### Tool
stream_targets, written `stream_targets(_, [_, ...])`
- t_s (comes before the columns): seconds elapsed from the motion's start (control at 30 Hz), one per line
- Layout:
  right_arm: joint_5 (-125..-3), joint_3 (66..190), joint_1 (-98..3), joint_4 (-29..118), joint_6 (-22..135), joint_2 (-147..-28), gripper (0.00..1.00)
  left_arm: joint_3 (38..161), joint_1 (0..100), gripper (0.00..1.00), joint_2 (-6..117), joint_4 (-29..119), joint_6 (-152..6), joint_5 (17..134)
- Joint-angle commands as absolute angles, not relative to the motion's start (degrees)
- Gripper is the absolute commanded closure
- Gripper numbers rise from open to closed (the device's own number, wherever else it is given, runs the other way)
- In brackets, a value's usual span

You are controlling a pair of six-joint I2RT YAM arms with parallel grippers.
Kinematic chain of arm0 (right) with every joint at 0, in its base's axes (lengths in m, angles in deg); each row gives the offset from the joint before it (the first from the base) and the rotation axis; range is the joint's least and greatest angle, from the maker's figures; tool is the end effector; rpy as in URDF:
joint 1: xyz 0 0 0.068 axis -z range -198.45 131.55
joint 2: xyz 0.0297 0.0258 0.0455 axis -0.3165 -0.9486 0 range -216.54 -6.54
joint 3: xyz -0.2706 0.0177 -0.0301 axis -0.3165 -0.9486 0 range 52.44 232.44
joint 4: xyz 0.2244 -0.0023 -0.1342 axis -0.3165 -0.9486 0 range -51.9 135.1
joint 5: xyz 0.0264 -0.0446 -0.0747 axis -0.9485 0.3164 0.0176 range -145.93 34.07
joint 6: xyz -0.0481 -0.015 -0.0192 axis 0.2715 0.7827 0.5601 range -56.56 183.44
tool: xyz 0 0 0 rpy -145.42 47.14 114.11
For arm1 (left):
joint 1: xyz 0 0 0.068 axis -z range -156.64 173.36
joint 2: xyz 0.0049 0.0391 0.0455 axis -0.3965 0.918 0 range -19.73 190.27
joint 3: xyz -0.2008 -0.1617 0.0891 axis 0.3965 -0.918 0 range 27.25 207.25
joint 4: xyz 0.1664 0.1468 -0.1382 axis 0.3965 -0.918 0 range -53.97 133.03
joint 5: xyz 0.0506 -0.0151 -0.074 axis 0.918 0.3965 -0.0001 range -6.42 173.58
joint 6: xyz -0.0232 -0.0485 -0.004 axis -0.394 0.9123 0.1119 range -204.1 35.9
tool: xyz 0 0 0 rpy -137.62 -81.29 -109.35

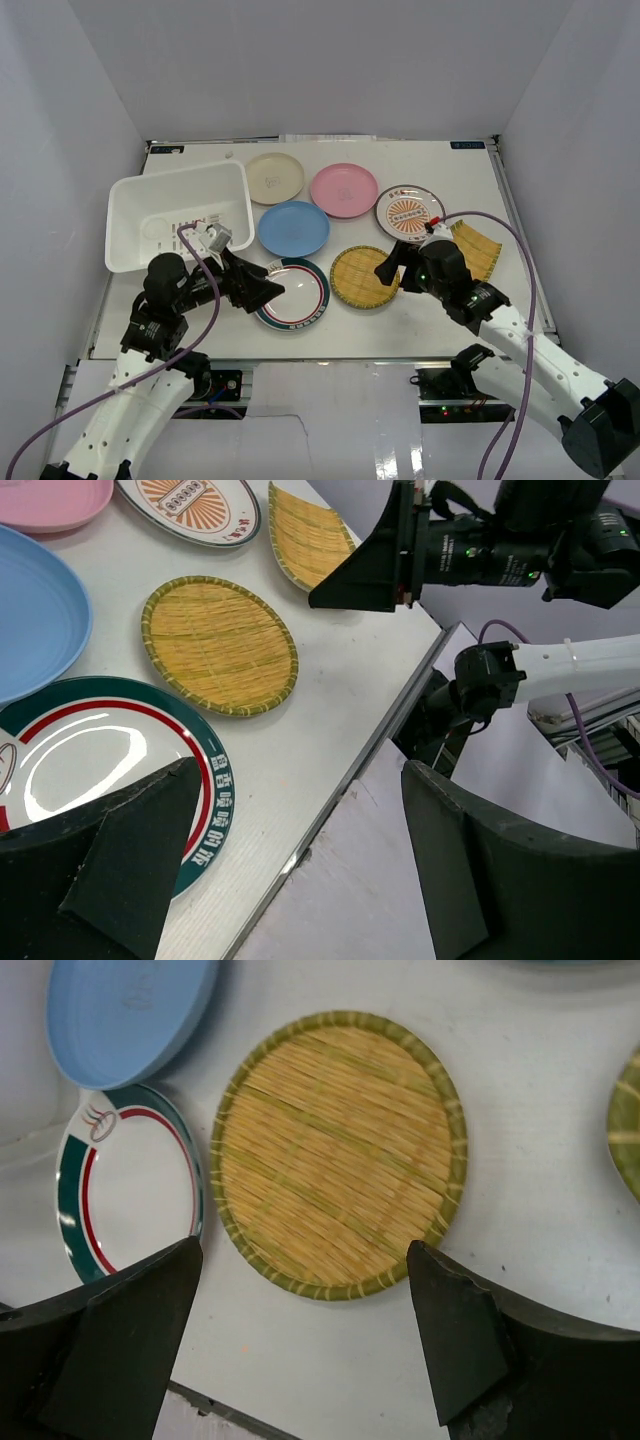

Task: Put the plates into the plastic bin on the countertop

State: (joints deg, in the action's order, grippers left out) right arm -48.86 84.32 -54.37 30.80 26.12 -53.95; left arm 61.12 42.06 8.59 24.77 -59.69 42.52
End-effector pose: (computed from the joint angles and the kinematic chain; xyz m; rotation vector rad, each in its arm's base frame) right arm 0.1550 0.1068 0.2456 0.1034 2.1505 0.6366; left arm 0.1100 -0.0619 0.2998 0.4522 1.8387 -1.1646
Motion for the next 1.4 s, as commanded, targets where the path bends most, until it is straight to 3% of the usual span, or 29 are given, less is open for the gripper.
stream_targets(0.0, [-51.28, 80.66, -51.68, 28.84, 19.85, -51.45, 0.1, 60.3, 42.79, 0.08, 7.78, 25.89, -60.45, 41.83])
stream_targets(0.37, [-54.43, 72.75, -47.72, 37.97, 15.02, -55.49, 0.07, 61.26, 42.96, 0.08, 9.71, 21.77, -55.01, 42.79])
stream_targets(0.73, [-62.62, 60.89, -45.43, 66.44, 7.11, -64.0, 0.22, 66.01, 43.05, 0.15, 18.32, 2.96, -52.98, 51.3])
stream_targets(0.83, [-60.52, 60.44, -45.43, 69.79, 5.88, -66.82, 0.39, 66.88, 43.14, 0.17, 19.38, 1.11, -51.67, 54.82])
stream_targets(0.87, [-59.9, 60.44, -45.35, 69.97, 5.52, -67.0, 0.56, 68.19, 43.14, 0.18, 19.21, 1.11, -51.14, 55.44])
stream_targets(1.0, [-56.2, 59.74, -45.34, 67.53, 5.69, -60.8, 0.83, 73.28, 43.14, 0.18, 18.51, 2.42, -50.87, 57.82])
stream_targets(1.1, [-48.14, 61.58, -45.43, 58.14, 9.2, -50.1, 0.92, 75.85, 43.05, 0.18, 17.63, 3.65, -51.57, 59.84])
stream_targets(1.23, [-46.18, 66.84, -45.43, 49.95, 14.74, -37.4, 0.92, 77.69, 43.14, 0.18, 16.14, 6.81, -52.71, 61.42])
stream_targets(1.37, [-50.73, 76.85, -45.43, 47.92, 19.49, -35.79, 0.92, 81.03, 43.14, 0.18, 14.81, 11.82, -54.21, 62.65])
